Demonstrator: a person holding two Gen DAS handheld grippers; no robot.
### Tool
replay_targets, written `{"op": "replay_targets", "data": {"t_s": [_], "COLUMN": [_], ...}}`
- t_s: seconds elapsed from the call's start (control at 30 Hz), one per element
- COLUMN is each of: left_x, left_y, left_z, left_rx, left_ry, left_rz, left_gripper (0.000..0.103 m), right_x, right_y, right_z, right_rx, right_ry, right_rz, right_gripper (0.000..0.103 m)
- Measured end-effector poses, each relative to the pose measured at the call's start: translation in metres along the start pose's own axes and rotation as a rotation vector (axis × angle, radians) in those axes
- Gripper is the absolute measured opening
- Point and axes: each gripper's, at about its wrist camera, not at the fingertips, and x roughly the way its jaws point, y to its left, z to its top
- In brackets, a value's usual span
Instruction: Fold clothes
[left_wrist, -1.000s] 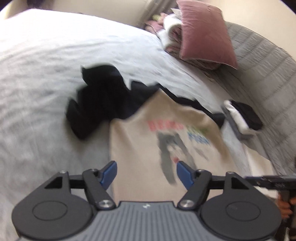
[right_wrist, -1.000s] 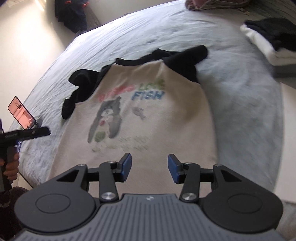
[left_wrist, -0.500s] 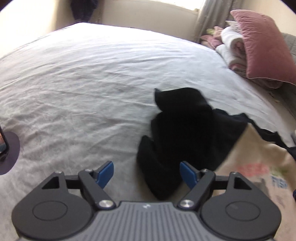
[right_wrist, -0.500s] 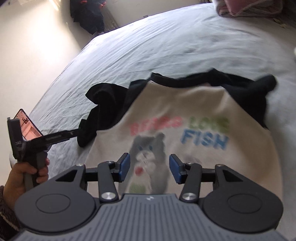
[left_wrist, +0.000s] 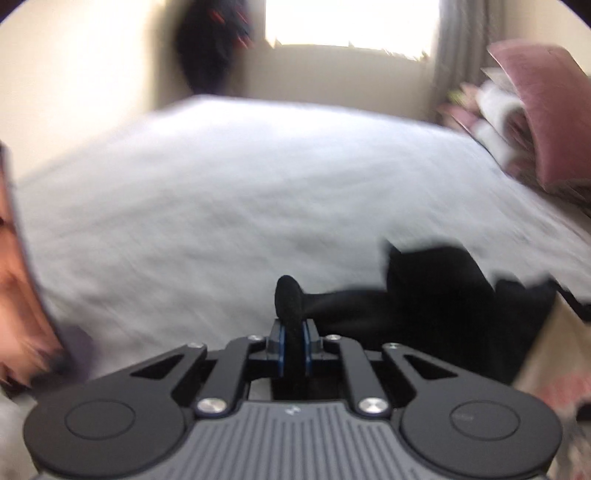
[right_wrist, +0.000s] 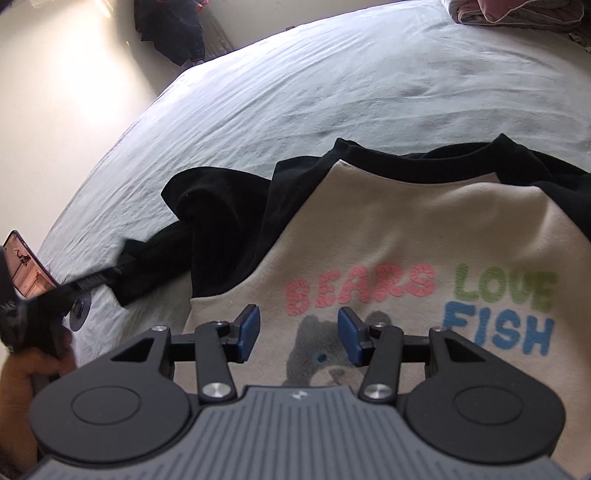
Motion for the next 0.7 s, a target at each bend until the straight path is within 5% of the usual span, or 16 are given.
{"op": "replay_targets", "data": {"t_s": [0.23, 0.5, 0.7], "left_x": [-0.029, -0.057, -0.061], "left_y": [0.039, 0.059, 0.057], "left_z": [0.023, 0.032, 0.036], "left_rx": [-0.115, -0.177, -0.158], "left_ry": [-0.199, -0.411, -0.477], "left_rz": [0.139, 0.184, 0.203], "left_gripper": [0.009, 0.009, 0.009], "right_x": [0.013, 0.048, 0.079], "right_y": [0.019, 0.054, 0.075], "right_z": [0.007, 0.006, 0.008], "right_rx": [-0.058, -0.132, -0.190], "right_ry": [-0.034, -0.074, -0.065], "right_rz": [-0.013, 0.031, 0.048], "right_gripper": [0.051, 0.051, 0.036]}}
